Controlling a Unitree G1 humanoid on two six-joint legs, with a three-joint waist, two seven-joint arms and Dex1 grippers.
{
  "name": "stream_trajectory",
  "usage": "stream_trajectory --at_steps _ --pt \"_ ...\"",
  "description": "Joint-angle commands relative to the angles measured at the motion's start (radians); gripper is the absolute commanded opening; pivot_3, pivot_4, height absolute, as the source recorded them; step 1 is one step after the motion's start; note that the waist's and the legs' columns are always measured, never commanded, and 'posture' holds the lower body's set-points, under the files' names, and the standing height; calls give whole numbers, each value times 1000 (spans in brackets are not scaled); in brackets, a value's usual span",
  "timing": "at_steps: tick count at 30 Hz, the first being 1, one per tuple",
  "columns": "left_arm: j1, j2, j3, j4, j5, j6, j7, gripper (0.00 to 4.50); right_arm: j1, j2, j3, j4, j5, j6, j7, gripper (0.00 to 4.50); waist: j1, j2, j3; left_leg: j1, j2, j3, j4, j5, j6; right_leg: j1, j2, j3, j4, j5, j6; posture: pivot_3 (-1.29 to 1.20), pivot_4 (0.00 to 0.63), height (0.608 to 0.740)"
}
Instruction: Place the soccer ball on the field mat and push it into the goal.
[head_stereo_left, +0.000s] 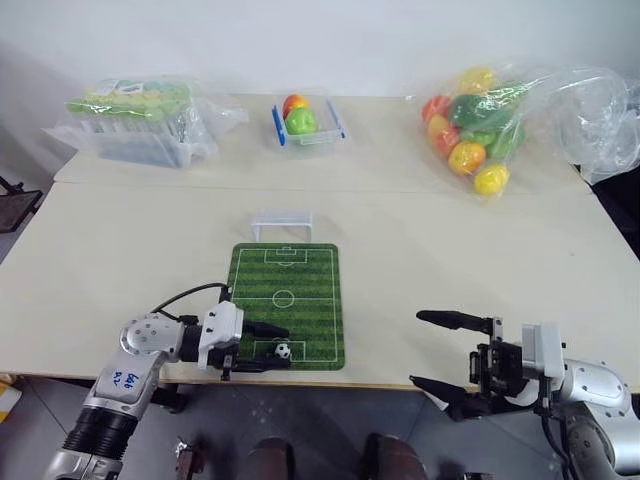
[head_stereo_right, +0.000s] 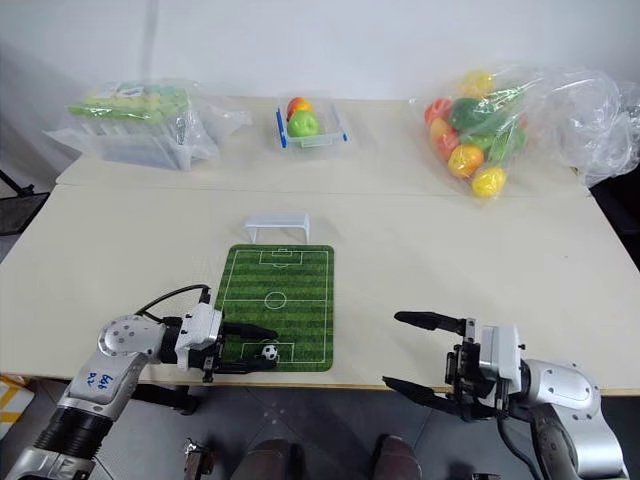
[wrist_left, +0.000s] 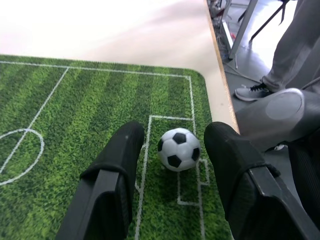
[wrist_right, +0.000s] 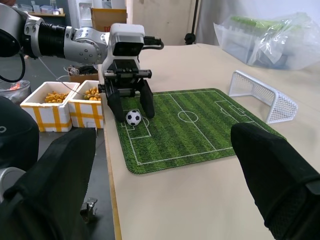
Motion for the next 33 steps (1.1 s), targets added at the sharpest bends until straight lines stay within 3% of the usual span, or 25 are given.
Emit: stream_trajectory --at_steps 1,7,12,17,21,33 --pt "17 22 50 -56 -49 -6 -14 2366 1 -2 14 -29 11 12 5 4500 0 0 0 0 0 0 0 0 0 0 0 0 0 0 0 0 150 740" --pt "91 54 128 -192 -146 84 8 2366 -10 2 36 2 1 6 26 4500 -2 0 0 0 0 0 0 0 0 0 0 0 0 0 0 0 150 740" --pt "258 123 266 -309 -233 161 12 2366 -46 19 22 37 2 -20 31 4500 -7 0 0 0 1 0 0 -1 0 0 0 0 0 0 0 0 150 740" --pt "453 174 345 -322 -238 121 -83 1191 -66 27 9 56 14 -54 64 4500 -4 1 1 0 1 0 0 -1 0 0 0 1 -1 0 0 0 150 740" --pt "513 152 313 -338 -220 90 -103 12 -68 30 23 65 13 -92 112 4500 3 1 1 0 1 0 0 -2 1 0 0 0 -1 0 0 0 150 740" --pt "254 -4 63 -180 -44 30 6 12 -38 34 69 39 -10 -105 127 4500 -2 3 0 0 1 1 1 -3 1 0 1 1 0 0 0 0 150 740"
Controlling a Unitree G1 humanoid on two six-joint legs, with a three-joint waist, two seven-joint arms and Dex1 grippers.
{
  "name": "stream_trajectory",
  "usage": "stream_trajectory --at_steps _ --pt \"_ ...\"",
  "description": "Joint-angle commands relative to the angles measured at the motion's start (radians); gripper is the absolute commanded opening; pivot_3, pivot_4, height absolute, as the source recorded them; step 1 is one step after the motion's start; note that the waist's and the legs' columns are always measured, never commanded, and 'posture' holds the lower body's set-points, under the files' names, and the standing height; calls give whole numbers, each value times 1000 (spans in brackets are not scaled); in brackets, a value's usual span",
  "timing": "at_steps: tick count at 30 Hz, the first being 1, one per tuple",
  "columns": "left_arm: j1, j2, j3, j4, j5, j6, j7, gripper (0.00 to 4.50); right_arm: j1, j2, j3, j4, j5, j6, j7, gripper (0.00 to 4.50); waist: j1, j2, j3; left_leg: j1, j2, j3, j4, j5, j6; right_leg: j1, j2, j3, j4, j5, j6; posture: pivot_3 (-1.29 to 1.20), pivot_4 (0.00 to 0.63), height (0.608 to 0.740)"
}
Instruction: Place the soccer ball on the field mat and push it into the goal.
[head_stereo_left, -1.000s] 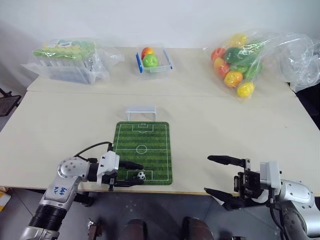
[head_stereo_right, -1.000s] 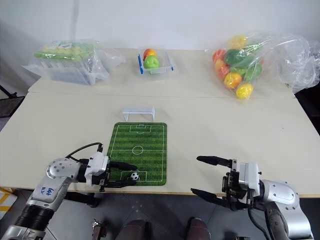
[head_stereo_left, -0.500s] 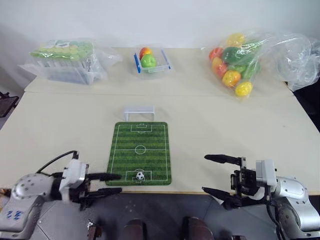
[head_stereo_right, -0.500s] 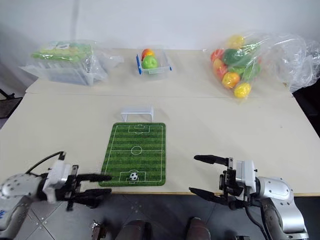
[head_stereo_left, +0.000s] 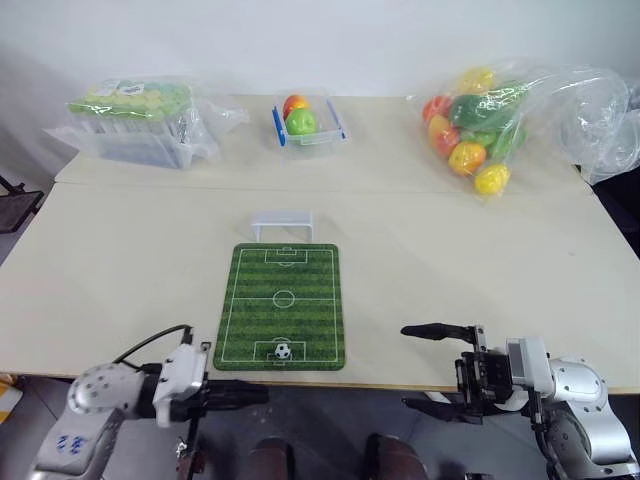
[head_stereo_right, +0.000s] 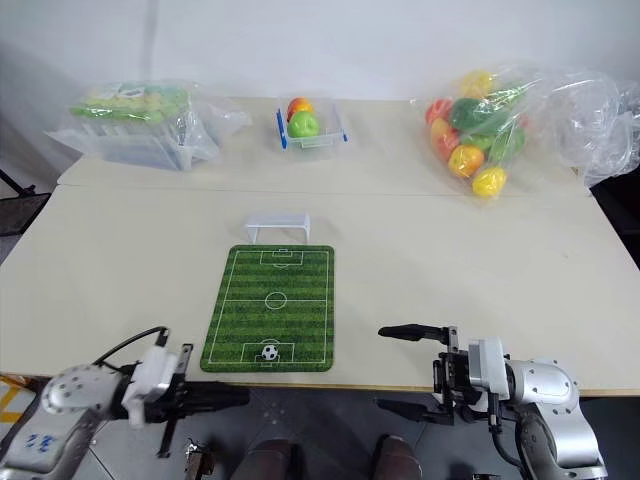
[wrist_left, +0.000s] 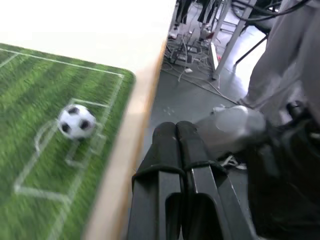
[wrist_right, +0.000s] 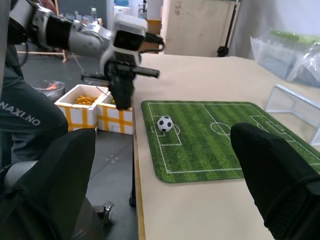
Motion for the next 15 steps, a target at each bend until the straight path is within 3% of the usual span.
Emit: stream_trajectory --at_steps 1,11,15 --pt "-62 -33 -50 50 43 -27 23 12 15 0 -5 -43 7 -5 -18 4500 -2 0 0 0 0 0 0 0 0 0 0 0 0 0 0 0 150 740" --pt "-284 -159 -71 242 99 -42 167 12 51 14 -24 -76 -11 -5 -120 4500 3 0 0 0 0 0 2 0 0 0 0 0 1 0 0 0 150 740" --pt "-441 -213 -11 427 186 -155 352 12 56 66 -49 -104 -30 6 -264 4500 3 0 0 -1 0 0 3 0 0 0 0 0 1 0 1 0 150 740"
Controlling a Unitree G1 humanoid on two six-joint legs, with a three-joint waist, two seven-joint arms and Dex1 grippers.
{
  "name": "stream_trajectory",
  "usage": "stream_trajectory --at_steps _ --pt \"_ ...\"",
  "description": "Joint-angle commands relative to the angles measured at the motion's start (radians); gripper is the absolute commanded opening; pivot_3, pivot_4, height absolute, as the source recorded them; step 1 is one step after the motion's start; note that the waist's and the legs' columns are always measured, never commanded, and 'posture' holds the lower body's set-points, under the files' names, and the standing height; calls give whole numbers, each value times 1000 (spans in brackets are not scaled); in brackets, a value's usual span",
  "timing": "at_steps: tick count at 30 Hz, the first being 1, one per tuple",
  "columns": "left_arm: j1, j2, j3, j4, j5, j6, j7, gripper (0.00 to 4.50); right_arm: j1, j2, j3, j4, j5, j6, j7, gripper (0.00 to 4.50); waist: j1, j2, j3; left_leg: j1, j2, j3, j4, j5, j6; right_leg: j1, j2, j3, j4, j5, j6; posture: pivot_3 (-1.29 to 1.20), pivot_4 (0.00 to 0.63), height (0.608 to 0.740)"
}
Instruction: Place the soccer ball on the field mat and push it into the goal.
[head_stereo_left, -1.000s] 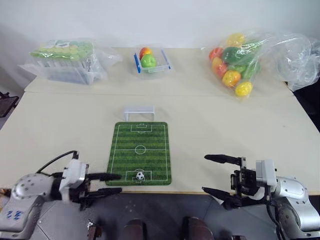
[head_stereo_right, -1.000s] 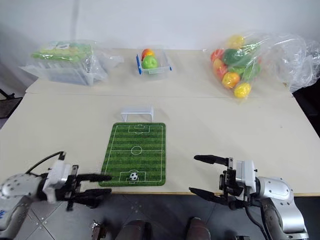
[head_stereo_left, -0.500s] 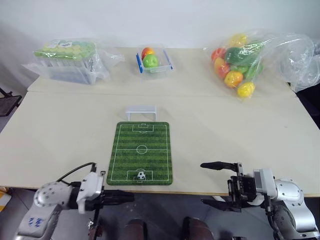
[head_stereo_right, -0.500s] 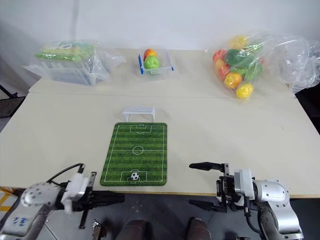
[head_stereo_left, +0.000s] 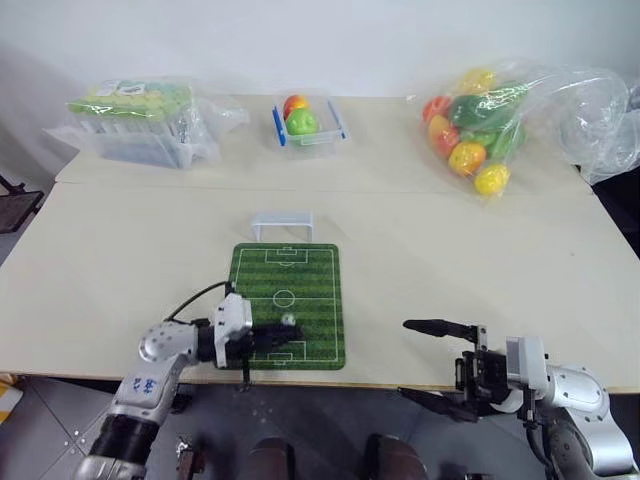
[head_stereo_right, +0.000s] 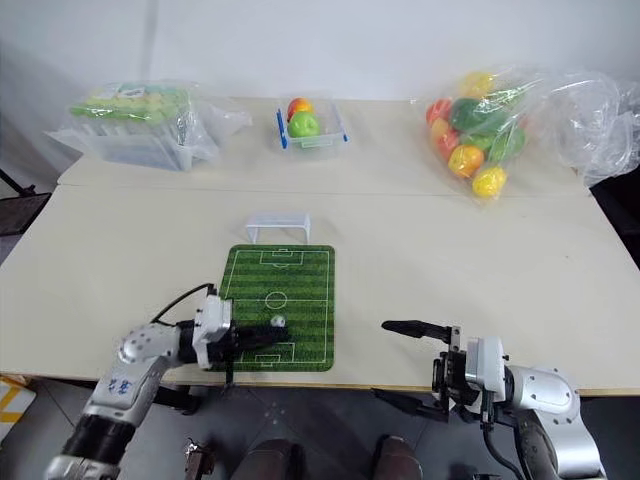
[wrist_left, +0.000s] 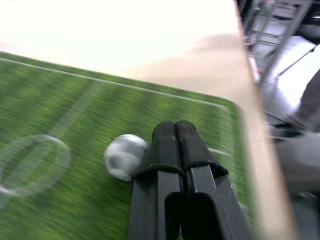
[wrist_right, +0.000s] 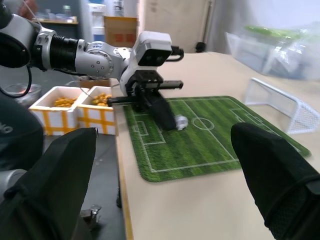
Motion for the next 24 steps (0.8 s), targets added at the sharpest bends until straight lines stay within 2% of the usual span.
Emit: stream_trajectory --at_steps 1,5,8,11,13,18,21,24 --pt "-96 -18 59 127 48 -113 106 12 1 47 -38 -67 -10 7 -137 4500 -1 0 0 0 0 0 0 0 0 0 0 0 0 0 0 0 150 740" --pt "-94 19 101 99 -42 -113 17 12 -29 110 -37 -97 -34 41 -296 4500 -10 0 0 1 0 1 -1 0 0 0 0 1 0 0 0 0 150 740" --pt "30 107 175 -21 -126 -56 -45 12 -80 148 -42 -89 -44 46 -371 4500 -28 0 0 1 0 1 -3 0 0 -2 0 1 0 0 0 0 150 740" --pt "208 189 299 -116 -172 0 -21 12 -118 156 -46 -55 -57 21 -379 4500 -36 0 0 1 1 2 -4 -1 -1 -3 1 2 -1 0 0 0 150 740" --pt "273 207 364 -155 -192 40 29 12 -129 156 -46 -36 -60 16 -378 4500 -29 1 0 0 1 2 -4 -1 0 -3 1 2 -1 0 0 0 150 740" --pt "436 179 574 -252 -247 190 241 12 -160 137 -30 4 -80 -9 -337 4500 -7 1 0 0 1 1 -2 -2 1 -2 0 2 -1 0 0 0 150 740" --pt "492 129 649 -323 -276 234 348 12 -185 132 -31 28 -92 -16 -332 4500 -8 1 0 1 1 1 -3 -2 1 -2 0 2 -1 0 0 0 150 740" --pt "488 103 665 -350 -271 247 403 12 -208 124 -25 50 -106 -20 -320 4500 -5 1 0 0 1 1 -3 -2 1 -2 0 2 0 0 0 0 150 740"
